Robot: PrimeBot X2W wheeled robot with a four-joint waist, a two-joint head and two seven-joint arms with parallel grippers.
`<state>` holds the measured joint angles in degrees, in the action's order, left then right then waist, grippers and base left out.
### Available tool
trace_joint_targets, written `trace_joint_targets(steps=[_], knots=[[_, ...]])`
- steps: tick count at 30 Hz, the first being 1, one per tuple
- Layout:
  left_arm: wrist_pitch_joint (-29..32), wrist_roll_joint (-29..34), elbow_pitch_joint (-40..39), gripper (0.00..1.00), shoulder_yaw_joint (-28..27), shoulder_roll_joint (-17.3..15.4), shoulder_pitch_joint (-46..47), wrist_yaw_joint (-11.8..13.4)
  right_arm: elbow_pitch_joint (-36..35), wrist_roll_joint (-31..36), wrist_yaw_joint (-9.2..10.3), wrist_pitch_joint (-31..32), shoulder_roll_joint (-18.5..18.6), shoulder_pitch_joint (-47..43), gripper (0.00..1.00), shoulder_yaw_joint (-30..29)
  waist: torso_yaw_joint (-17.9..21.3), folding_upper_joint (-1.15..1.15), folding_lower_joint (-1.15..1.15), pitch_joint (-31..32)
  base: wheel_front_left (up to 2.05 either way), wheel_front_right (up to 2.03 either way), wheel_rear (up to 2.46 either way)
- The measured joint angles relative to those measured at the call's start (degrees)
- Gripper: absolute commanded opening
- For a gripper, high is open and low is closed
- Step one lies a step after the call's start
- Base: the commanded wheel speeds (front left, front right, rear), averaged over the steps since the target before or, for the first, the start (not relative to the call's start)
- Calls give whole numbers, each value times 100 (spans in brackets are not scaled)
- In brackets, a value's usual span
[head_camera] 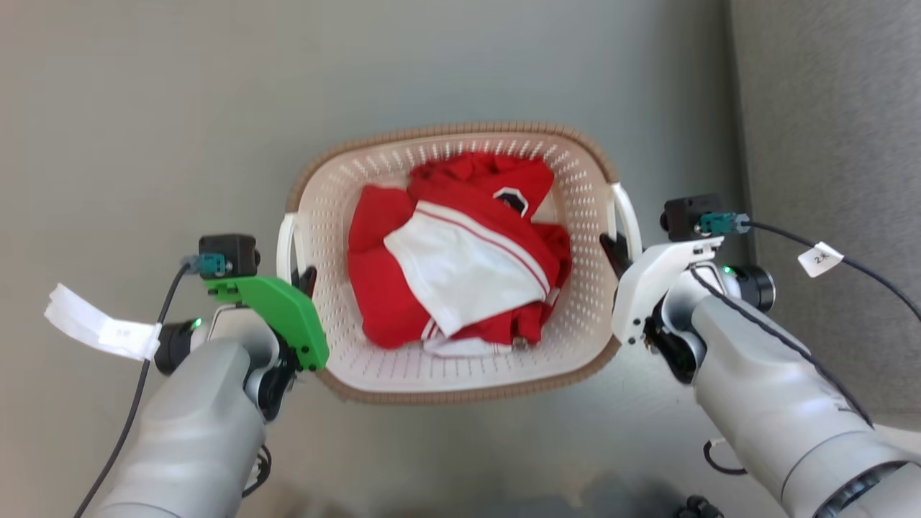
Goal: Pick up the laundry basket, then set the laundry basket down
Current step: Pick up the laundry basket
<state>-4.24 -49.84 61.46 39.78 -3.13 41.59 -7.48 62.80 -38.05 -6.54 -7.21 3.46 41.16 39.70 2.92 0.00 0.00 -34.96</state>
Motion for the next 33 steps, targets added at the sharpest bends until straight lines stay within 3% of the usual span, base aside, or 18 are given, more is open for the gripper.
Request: trace_joint_targets(steps=[33], knots=[[1010, -944, 281, 0, 371, 38, -1681, 0, 11, -1089, 7, 1558, 9, -1314, 0, 1085, 141, 0, -1, 2635, 0, 0, 0]])
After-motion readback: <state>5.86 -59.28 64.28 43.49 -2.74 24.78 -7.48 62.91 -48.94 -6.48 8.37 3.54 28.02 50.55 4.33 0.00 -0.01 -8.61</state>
